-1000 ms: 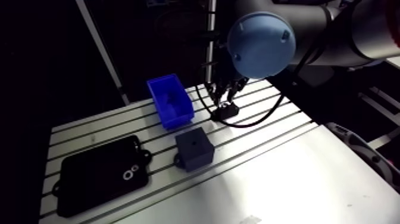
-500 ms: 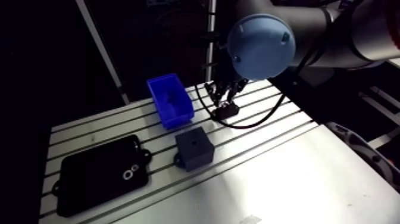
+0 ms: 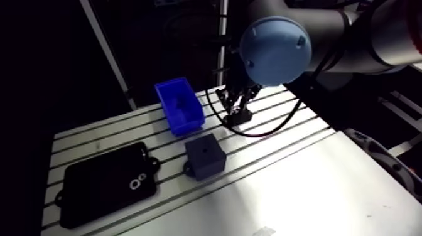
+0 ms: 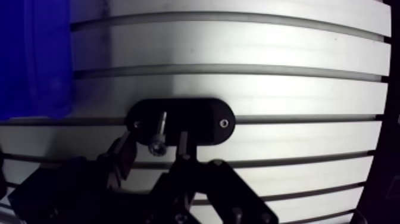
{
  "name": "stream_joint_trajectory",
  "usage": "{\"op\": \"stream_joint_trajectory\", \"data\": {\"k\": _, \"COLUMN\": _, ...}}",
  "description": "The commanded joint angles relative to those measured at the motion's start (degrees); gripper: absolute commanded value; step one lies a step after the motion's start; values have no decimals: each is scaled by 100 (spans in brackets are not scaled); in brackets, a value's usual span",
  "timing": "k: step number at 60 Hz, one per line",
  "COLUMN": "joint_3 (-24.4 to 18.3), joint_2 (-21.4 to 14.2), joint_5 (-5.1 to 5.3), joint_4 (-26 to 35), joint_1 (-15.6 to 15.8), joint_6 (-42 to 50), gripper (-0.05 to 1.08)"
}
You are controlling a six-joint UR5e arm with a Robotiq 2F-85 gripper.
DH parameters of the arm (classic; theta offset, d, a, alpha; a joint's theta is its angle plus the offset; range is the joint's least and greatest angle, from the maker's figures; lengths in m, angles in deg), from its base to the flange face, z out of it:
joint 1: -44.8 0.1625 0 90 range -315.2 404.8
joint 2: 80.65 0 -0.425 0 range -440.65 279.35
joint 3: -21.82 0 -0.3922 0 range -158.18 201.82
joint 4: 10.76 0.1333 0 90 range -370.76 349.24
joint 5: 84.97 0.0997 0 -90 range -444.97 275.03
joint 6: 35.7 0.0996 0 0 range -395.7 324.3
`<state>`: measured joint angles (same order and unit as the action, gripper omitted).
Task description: Pick up the M10 bolt and insert it into the hole until fully seated.
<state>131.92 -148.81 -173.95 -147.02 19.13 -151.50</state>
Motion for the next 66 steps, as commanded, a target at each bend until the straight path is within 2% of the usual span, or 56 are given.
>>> {"op": "stream_joint_trajectory", "data": {"k": 1, "joint_3": 16, "joint_2": 0, "joint_5": -9, "joint_4": 7, "joint_1": 0, "joint_6": 0, "gripper": 54}}
{"op": "stream_joint_trajectory", "data": {"k": 11, "joint_3": 16, "joint_2": 0, "joint_5": -9, "joint_4": 7, "joint_1": 0, "joint_6": 0, "gripper": 59}}
{"op": "stream_joint_trajectory", "data": {"k": 66, "joint_3": 7, "joint_2": 0, "joint_5": -10, "joint_4": -2, "joint_1": 0, "joint_6": 0, "gripper": 74}}
